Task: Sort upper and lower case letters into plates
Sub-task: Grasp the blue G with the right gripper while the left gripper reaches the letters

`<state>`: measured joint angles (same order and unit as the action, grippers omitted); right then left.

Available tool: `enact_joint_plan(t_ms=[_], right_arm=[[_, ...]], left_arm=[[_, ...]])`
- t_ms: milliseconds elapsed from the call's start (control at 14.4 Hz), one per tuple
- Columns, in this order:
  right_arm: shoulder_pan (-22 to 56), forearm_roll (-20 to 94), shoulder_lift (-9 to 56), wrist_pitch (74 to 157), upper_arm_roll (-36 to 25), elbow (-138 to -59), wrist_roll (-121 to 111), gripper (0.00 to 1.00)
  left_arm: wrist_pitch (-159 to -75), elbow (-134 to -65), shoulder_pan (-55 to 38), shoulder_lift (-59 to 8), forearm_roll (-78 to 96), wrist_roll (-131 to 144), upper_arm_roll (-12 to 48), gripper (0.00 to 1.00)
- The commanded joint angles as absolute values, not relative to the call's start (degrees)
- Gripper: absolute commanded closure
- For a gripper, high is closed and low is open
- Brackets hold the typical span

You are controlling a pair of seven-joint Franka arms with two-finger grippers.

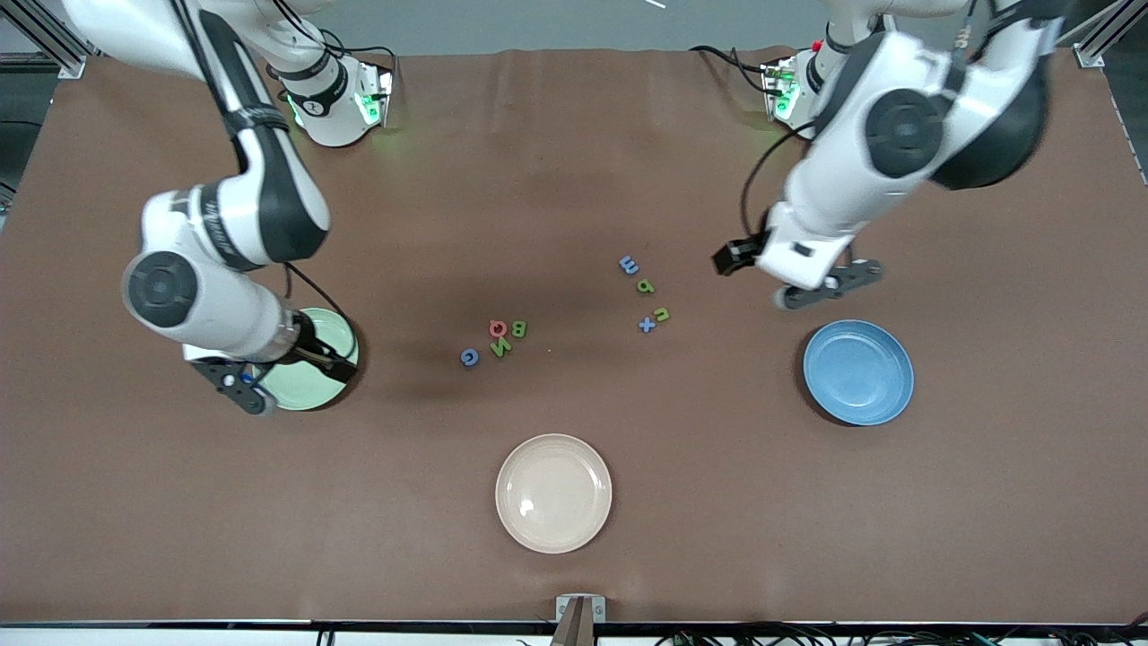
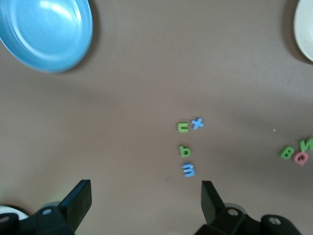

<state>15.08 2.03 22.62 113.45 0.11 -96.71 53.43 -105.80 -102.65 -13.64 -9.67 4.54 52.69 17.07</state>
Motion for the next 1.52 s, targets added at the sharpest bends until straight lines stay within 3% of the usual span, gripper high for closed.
enact_joint_plan(t_ms=[0, 554, 900, 1108, 1455], right_arm=[[18.8, 2.0, 25.4, 117.4, -0.4, -96.7, 61.1, 0.0], [23.7, 2.0, 30.1, 131.7, -0.4, -102.4, 70.9, 0.0], [26.0, 4.2, 33.6, 136.2, -0.3, -102.3, 73.7, 0.05], [26.9, 4.7, 34.6, 137.1, -0.4, -102.3, 73.7, 0.14], [27.9, 5.0, 35.8, 137.6, -0.3, -103.0, 73.7, 0.42]], left_arm=[[-111.9, -105.0, -17.8, -13.6, 3.3, 64.9, 16.9, 0.01], [-129.0, -106.0, -26.0, -29.4, -6.0, 87.7, 16.8, 0.04], [-130.1, -107.8, -28.3, -30.7, -7.6, 90.1, 16.8, 0.07], [-130.5, -108.7, -29.9, -30.8, -7.7, 91.4, 16.8, 0.09], [-133.2, -111.3, -30.6, -31.0, -9.2, 91.4, 16.8, 0.13]])
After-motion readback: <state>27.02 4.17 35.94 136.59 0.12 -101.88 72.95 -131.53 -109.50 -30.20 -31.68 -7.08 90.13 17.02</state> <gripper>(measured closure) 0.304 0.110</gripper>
